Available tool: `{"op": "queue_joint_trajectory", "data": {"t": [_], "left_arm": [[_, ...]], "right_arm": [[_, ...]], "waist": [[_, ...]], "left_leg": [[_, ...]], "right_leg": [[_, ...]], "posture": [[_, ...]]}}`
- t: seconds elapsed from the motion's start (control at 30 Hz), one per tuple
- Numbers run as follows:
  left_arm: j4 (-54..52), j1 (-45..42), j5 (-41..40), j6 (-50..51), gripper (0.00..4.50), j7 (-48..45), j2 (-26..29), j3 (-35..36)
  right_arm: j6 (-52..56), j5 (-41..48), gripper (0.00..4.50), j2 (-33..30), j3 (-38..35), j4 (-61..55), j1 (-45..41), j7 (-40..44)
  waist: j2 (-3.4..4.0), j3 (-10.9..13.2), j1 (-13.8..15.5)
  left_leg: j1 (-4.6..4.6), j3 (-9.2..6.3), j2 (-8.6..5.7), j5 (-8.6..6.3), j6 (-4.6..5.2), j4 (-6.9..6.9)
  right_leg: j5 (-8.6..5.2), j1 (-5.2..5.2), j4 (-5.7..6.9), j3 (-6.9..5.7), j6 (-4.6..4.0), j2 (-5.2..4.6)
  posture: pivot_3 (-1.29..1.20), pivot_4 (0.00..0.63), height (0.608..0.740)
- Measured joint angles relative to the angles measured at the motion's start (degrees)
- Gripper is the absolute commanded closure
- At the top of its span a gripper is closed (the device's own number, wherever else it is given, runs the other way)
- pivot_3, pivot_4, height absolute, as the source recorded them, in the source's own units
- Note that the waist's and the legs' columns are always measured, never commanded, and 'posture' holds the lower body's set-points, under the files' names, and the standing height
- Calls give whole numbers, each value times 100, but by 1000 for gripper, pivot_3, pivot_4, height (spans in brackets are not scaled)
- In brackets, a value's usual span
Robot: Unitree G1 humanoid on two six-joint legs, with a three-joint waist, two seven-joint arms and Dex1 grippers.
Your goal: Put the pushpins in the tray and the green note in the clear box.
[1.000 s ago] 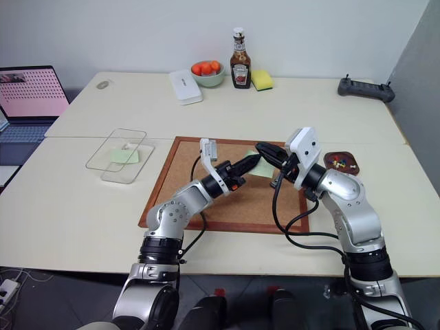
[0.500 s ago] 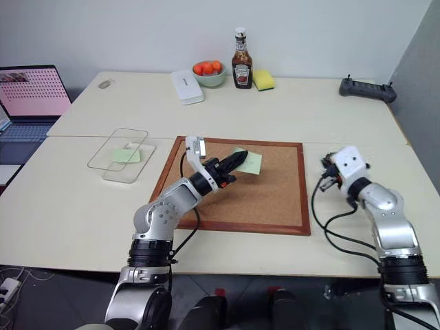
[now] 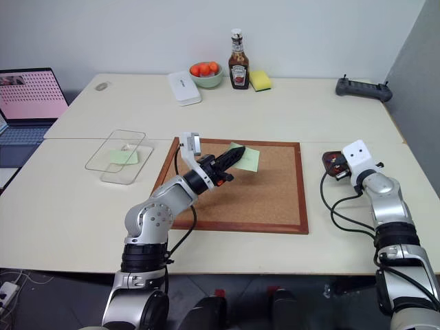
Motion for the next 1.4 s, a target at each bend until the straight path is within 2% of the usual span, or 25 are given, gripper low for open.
{"op": "queue_joint_trajectory", "data": {"t": [0.17, 0.53, 0.67, 0.83, 0.97, 1.07, 1.2, 1.4], "left_arm": [[-5, 22, 0, -1, 4500, 57, 5, -1], [0, -48, 1, -16, 4500, 76, 5, 6], [-21, -167, 60, -62, 4500, 218, 179, 63], [-760, -44, 362, -113, 4500, 840, 945, 476], [-1369, 348, 490, 166, 4500, 1213, 1669, 919], [-1440, 652, 661, 355, 4500, 1322, 2269, 1233], [-874, 735, 1096, 198, 4500, 1204, 3134, 1432], [450, 535, 1540, -295, 4500, 873, 3524, 1372]], "right_arm": [[-7, 44, 1903, -1, -2, 33, -71, 51], [212, 225, 1903, -86, -210, -584, -75, 167], [248, 630, 1903, -139, -377, -1346, 10, 621], [112, 1453, 1903, 239, -247, -2814, 492, 1643], [309, 2046, 1903, 720, 248, -3718, 708, 2268], [533, 2230, 1903, 1007, 654, -4210, 672, 2510], [829, 2140, 1903, 1464, 1307, -4360, 364, 2560], [938, 1714, 1903, 2109, 1839, -4077, -149, 2264]], "waist": [[-1, 1, -3], [-2, 1, -5], [-3, 2, -23], [-16, 9, -66], [-18, 11, -63], [-23, 14, -36], [-27, 16, 10], [-30, 15, 27]], "left_leg": [[15, 52, 0, 0, 1, 0], [35, 80, 2, -1, 2, 0], [37, 83, 5, -2, 2, -1], [46, 79, 32, -7, -6, -7], [48, 74, 31, -9, -4, -5], [48, 64, 34, -20, 17, -5], [49, 50, 41, -20, 18, -6], [44, 41, 40, -19, 17, -7]], "right_leg": [[8, -1, -5, 44, 16, -4], [0, 2, 0, 63, 50, 7], [0, 2, -2, 66, 51, 16], [-1, 1, -1, 72, 51, 45], [0, 0, 3, 72, 50, 46], [4, 0, 4, 64, 44, 52], [15, -2, 6, 52, 24, 64], [19, -8, 6, 47, 19, 63]], "posture": [[0, 150, 740], [0, 150, 740], [0, 150, 740], [0, 150, 740], [0, 150, 740], [0, 150, 740], [0, 150, 740], [0, 150, 740]]}}
